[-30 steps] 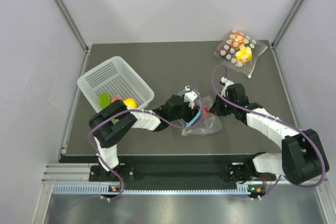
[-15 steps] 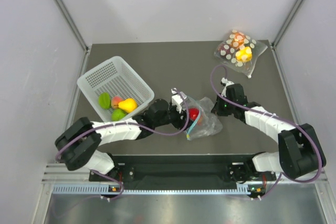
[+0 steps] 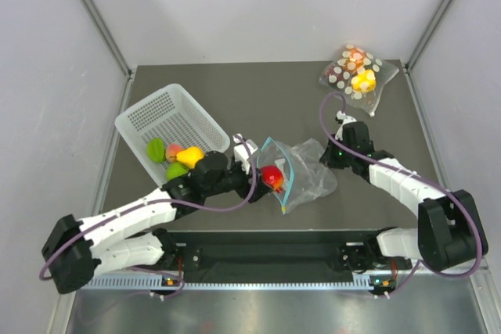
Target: Open the zip-top bag and remove the fake food
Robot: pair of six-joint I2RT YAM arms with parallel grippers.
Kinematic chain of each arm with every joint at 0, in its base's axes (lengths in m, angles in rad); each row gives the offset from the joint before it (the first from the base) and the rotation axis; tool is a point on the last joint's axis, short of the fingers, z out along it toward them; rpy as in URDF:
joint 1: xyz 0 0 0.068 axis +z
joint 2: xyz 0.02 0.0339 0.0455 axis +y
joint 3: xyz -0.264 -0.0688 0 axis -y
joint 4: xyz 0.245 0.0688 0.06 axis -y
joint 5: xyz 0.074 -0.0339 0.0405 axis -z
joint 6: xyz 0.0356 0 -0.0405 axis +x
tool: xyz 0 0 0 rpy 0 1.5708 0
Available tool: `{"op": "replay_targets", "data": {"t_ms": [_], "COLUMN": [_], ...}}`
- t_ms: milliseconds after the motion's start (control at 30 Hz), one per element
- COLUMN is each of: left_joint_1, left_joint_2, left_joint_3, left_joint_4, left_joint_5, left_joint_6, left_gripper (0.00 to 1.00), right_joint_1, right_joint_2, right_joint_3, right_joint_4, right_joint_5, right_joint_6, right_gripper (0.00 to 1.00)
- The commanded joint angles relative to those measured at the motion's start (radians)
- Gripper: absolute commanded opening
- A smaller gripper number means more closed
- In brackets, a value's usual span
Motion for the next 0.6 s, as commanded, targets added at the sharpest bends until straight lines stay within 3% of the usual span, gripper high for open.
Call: {"op": "replay_targets", "data": {"t_ms": [0,167,267,300,500,567], "left_joint_1": [0.039,0.162,0.334,0.413,0.578,0.651], "left_joint_2": [-0.102,-0.199,-0.188,-0.179,-0.095,-0.007], "left_joint_3": [0.014,0.024,0.054,0.070,0.173,0.230], "left_joint_4": [-0.135,-0.214,-0.229,-0.229,-0.186,-0.173], "left_joint_5": [-0.078,-0.219,-0.224,-0.233,-0.484,-0.509], "left_joint_6": [0.019,-0.014,-0.070,-0.099,-0.118,-0.103], "left_gripper": [0.25,0.25,0.25,0.25,0.23,0.20], "right_joint_1": [-0.036,-0.087,-0.104,-0.109,-0.115,-0.115], "right_joint_2": [-0.043,-0.052,-0.058,-0.066,-0.089,-0.098], "right_joint_3": [0.057,0.074,0.086,0.094,0.118,0.123], "right_joint_4": [-0.007,-0.022,-0.036,-0.039,-0.064,-0.067], "right_joint_5": [0.037,0.040,0.042,0.042,0.053,0.048], "right_joint_6": [-0.028,-0.049,-0.060,-0.064,-0.075,-0.075], "right_gripper": [0.00,0.00,0.00,0.00,0.07,0.11]}}
